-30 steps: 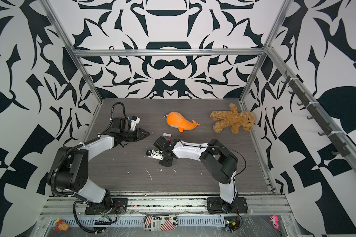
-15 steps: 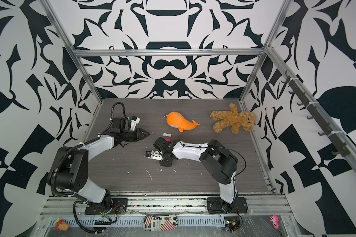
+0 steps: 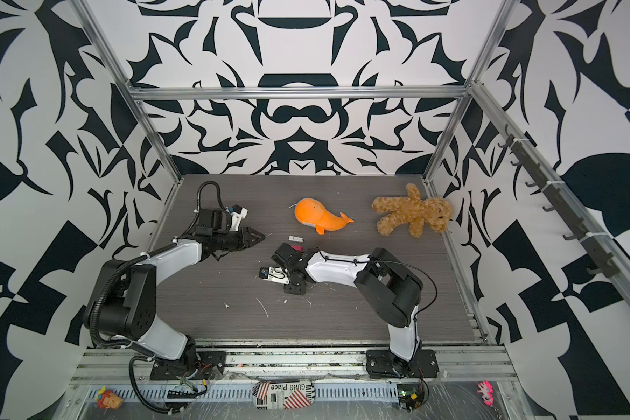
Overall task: Close the usb drive cover
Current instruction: Place the USB drive at the center of the board, then reset both arms
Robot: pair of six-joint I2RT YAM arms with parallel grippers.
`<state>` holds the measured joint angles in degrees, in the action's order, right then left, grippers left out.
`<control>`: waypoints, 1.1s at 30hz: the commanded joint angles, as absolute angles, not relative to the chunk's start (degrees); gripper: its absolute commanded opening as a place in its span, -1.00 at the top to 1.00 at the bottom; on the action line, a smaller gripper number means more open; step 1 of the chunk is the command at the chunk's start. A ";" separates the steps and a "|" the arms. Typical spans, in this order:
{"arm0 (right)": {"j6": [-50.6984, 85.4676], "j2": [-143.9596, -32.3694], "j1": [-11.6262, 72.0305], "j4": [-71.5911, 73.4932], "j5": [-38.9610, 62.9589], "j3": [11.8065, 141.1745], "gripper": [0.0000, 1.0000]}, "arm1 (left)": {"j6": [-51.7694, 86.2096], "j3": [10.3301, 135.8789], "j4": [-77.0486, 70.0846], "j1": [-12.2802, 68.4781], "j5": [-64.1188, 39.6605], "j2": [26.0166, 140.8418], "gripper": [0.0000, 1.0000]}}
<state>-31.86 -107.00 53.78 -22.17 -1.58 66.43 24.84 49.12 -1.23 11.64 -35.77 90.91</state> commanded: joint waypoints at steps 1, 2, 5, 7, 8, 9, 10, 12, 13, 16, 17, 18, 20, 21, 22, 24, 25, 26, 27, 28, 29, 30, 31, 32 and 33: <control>-32.34 -104.93 53.77 -23.61 -2.39 65.04 0.30 | 25.49 48.08 -1.76 11.58 -36.30 89.57 0.22; -32.34 -104.89 53.68 -23.60 -2.75 65.04 0.30 | 25.49 47.92 -1.82 11.58 -36.23 89.47 0.22; -31.69 -103.91 53.69 -22.59 -2.45 64.81 0.29 | 25.43 47.64 -1.90 11.59 -35.96 89.02 0.22; -31.26 -102.55 53.70 -21.42 -2.50 64.04 0.28 | 25.40 47.64 -1.87 11.51 -35.96 88.85 0.22; -31.12 -101.58 53.63 -21.02 -2.46 63.69 0.28 | 25.31 47.62 -1.85 11.57 -35.87 88.67 0.22; -31.20 -100.38 53.72 -20.46 -2.08 63.16 0.27 | 25.23 47.64 -1.76 11.58 -35.82 88.52 0.22; -31.04 -98.64 53.68 -19.19 -1.96 62.08 0.26 | 25.02 47.64 -1.68 11.53 -35.63 88.22 0.22; -30.80 -94.22 53.55 -15.41 -1.87 58.89 0.23 | 23.94 47.89 -0.77 11.60 -34.76 87.31 0.20; -30.59 -92.11 53.23 -13.15 -2.44 57.49 0.21 | 23.32 47.96 -0.43 11.54 -34.04 86.72 0.19; -26.41 -85.49 47.95 -7.54 -2.73 53.83 0.16 | 19.99 48.10 0.93 11.25 -29.04 83.85 0.13; -24.04 -83.61 44.87 -5.76 -3.15 52.77 0.11 | 18.82 48.11 1.30 10.89 -26.62 82.87 0.09; -21.82 -82.06 41.54 -3.87 -4.52 51.57 0.06 | 17.20 47.85 1.32 10.52 -24.72 82.12 0.07; -18.39 -79.53 34.96 -0.57 -6.23 49.13 -0.02 | 14.59 47.09 0.96 9.79 -20.07 80.50 0.01; -16.80 -78.30 31.77 1.29 -7.48 47.55 -0.11 | 13.20 46.29 0.22 9.44 -17.16 79.51 -0.04; -15.80 -77.41 29.18 2.90 -8.33 46.13 -0.15 | 12.27 45.09 -0.57 9.33 -14.03 78.50 -0.06; -13.80 -75.52 23.40 6.50 -9.64 42.58 -0.21 | 9.35 41.76 -4.24 8.95 -8.17 76.20 -0.13; -12.52 -74.87 21.07 8.52 -10.46 40.77 -0.26 | 8.06 40.22 -5.53 8.96 -4.98 75.11 -0.22; -10.65 -74.09 18.25 11.65 -12.76 38.57 -0.35 | 6.92 38.35 -7.22 8.96 -0.41 73.81 -0.32; -7.76 -73.61 14.97 14.75 -13.72 36.33 -0.44 | 6.37 36.25 -9.61 8.96 4.75 73.55 -0.49; -5.10 -73.64 12.30 17.10 -13.88 34.64 -0.55 | 6.13 34.05 -12.42 8.81 9.05 71.70 -0.65; -2.75 -74.23 9.57 20.78 -13.43 32.77 -0.81 | 5.35 31.29 -17.68 8.47 12.24 71.75 -0.71; -1.85 -75.36 7.62 24.73 -13.27 30.63 -0.85 | 4.17 28.49 -23.16 7.82 13.68 72.48 -0.78; -1.88 -76.87 6.82 29.72 -14.06 28.87 -0.85 | 3.14 26.55 -27.51 7.51 14.42 74.20 -0.80; 0.73 -78.62 5.89 32.98 -15.10 28.52 -0.98 | 2.60 24.84 -32.09 7.21 15.38 76.59 -0.82; 1.27 -79.52 5.05 27.88 -13.49 30.80 -0.99 | 2.71 23.67 -35.82 7.04 15.45 78.84 -0.83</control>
